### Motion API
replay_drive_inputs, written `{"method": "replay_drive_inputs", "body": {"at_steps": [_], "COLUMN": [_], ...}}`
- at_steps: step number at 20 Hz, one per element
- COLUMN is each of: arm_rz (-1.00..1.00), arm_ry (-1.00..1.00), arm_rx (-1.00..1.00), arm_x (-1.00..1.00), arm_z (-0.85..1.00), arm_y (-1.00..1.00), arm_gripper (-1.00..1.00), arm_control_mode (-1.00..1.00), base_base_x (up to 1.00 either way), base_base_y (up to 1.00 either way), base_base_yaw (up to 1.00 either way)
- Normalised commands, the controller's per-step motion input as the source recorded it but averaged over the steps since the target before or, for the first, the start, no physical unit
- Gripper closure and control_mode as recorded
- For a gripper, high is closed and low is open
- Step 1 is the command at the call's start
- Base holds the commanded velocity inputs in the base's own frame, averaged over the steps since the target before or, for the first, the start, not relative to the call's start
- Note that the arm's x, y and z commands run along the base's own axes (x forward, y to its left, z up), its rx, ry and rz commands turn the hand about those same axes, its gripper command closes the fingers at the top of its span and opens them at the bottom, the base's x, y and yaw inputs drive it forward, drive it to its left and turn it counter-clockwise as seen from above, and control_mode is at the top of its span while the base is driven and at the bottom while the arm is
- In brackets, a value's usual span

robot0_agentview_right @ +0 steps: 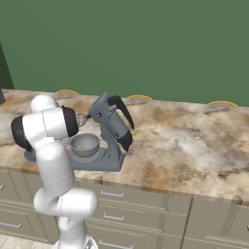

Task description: Add butter and sugar cubes to the stand mixer bowl and then turn on the stand mixer to begin making frosting.

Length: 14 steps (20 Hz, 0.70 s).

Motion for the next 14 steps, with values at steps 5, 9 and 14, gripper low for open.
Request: {"method": "replay_drive_inputs", "body": {"at_steps": [5,9,14], "arm_rz": [-0.07,-0.06,-0.06], "arm_ry": [-0.04,-0.02,0.00], "arm_rx": [0.00,-0.01,-0.02], "arm_x": [-0.01,0.00,0.01], "arm_z": [-0.09,-0.31,-0.41], "arm_y": [0.00,0.00,0.05], "arm_gripper": [-1.00,-1.00,-1.00], "arm_control_mode": [-1.00,-1.00,-1.00], "base_base_x": [0.00,0.00,0.00], "base_base_y": [0.00,0.00,0.00], "base_base_yaw": [0.00,0.00,0.00]}}
